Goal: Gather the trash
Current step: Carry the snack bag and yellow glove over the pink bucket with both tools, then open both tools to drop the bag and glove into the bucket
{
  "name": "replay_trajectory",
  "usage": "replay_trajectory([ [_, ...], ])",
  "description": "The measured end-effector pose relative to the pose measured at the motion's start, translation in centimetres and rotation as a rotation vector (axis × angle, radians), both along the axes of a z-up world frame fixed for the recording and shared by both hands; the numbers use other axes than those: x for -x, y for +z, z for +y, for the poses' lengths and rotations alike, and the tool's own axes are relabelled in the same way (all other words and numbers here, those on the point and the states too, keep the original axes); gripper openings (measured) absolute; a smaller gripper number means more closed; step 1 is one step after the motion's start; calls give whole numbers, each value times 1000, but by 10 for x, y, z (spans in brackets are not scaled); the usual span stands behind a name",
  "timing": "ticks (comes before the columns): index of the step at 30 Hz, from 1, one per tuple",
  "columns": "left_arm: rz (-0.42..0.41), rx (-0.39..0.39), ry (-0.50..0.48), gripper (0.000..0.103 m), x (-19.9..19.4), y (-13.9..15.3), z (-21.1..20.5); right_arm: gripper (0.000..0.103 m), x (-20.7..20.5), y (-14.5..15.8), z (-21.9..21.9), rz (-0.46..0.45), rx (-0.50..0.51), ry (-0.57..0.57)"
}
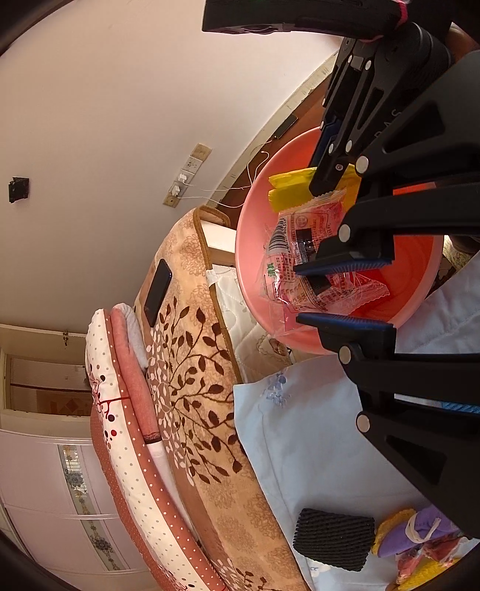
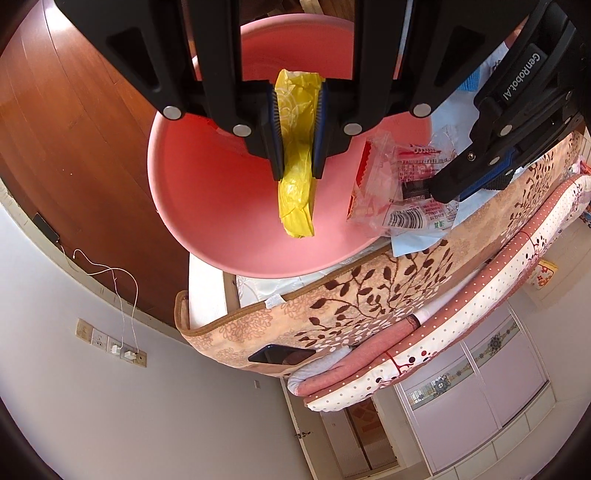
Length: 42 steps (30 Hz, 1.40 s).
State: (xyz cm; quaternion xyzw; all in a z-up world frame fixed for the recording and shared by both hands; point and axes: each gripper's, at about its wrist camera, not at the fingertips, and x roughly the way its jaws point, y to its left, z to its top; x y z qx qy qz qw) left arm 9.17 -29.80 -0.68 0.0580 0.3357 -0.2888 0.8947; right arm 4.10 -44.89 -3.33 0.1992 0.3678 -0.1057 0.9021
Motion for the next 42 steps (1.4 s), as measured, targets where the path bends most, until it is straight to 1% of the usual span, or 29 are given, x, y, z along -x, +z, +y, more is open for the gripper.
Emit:
replay_trajectory([
  [8,43,-38,-18,20,-8,-15,-13,15,-2,-8,-6,29,0,-15],
  [15,55,-56,-24,20,-9,-19,-17,17,-2,-11,-7,41,8,-25],
  [19,66,-62,-26,21,-11,-20,-19,25,-1,-12,-10,46,6,-38],
  [21,78,-63,-26,23,-11,-21,-19,37,0,-11,-11,43,13,-43],
  [23,91,-62,-30,24,-12,-21,-20,40,1,-10,-11,38,20,-45],
  [24,95,-62,-31,25,-12,-21,-20,40,1,-10,-11,37,21,-44],
  [26,100,-54,-35,30,-11,-20,-20,40,3,-8,-12,34,21,-44],
  [28,104,-46,-34,32,-11,-18,-19,41,4,-7,-12,31,24,-45],
  [31,111,-32,-35,32,-10,-14,-18,41,6,-3,-11,23,26,-44],
  [42,92,-2,-18,32,-2,2,-4,42,14,13,-4,-7,37,-31],
])
